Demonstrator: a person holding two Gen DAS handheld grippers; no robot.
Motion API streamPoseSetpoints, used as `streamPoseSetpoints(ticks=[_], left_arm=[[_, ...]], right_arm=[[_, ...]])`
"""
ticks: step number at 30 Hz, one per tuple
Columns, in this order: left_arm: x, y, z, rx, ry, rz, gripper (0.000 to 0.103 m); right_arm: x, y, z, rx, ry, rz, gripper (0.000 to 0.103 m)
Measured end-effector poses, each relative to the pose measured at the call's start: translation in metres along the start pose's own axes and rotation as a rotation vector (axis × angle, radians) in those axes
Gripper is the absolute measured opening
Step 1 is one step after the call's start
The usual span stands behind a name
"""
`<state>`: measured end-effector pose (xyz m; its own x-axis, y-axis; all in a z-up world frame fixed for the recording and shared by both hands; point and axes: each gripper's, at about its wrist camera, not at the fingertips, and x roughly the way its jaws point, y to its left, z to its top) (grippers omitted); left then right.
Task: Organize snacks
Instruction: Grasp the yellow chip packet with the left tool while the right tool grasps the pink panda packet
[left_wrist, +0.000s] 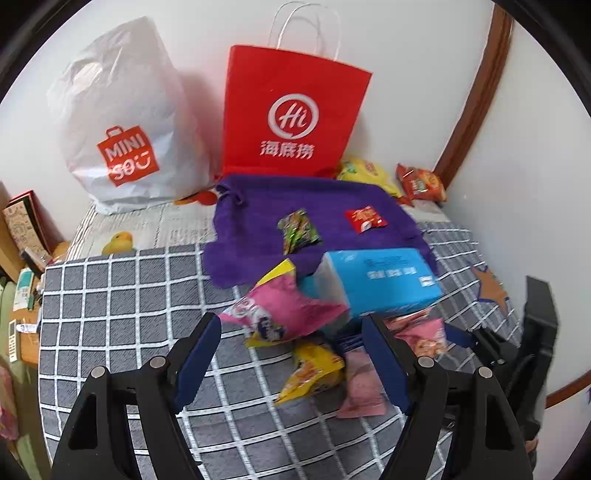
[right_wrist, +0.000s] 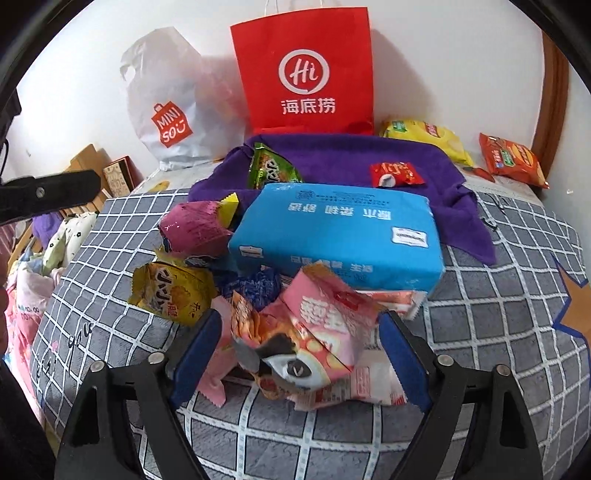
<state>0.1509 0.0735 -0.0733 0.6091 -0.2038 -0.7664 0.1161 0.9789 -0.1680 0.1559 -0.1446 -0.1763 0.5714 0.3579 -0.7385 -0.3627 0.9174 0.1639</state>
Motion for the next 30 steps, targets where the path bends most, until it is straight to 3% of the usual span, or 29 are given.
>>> streamPoseSetpoints(ticks=[1, 2, 5, 10, 15, 20, 22, 25, 30], left_arm=[[0.003, 0.002, -0.003, -0.002, 0.007, 0.006, 0.077], [0.005, 0.003, -0.005, -0.004, 0.013, 0.008, 0.077], [0.017, 0.004, -0.011, -0.012, 0.042, 0.002, 0.077], [0.039, -0.005, -0.024, -0.004, 0.089, -0.008, 0.077], [0.063, -0.015, -0.039, 0.024, 0.133, 0.003, 0.076], [0.076, -0.019, -0.044, 0.011, 0.154, -0.001, 0.075], [0.080, -0.022, -0.044, 0.015, 0.166, 0.021, 0.068], [0.085, -0.022, -0.046, 0.016, 0.199, 0.015, 0.046], [0.076, -0.017, -0.044, -0.018, 0.188, -0.014, 0.038]], right_arm=[[0.000, 0.001, 0.000, -0.011, -0.004, 0.007, 0.066], [-0.001, 0.003, 0.000, -0.030, -0.006, 0.009, 0.061], [-0.006, 0.006, 0.000, -0.065, -0.020, 0.008, 0.056], [-0.029, -0.004, -0.003, -0.043, -0.066, 0.035, 0.056], [-0.054, -0.029, -0.010, -0.026, -0.112, -0.055, 0.056], [-0.059, -0.053, -0.020, 0.001, -0.104, -0.106, 0.056], [-0.054, -0.062, -0.026, 0.015, -0.082, -0.115, 0.056], [-0.046, -0.071, -0.035, 0.030, -0.049, -0.125, 0.056], [-0.034, -0.076, -0.043, 0.051, -0.020, -0.116, 0.054]])
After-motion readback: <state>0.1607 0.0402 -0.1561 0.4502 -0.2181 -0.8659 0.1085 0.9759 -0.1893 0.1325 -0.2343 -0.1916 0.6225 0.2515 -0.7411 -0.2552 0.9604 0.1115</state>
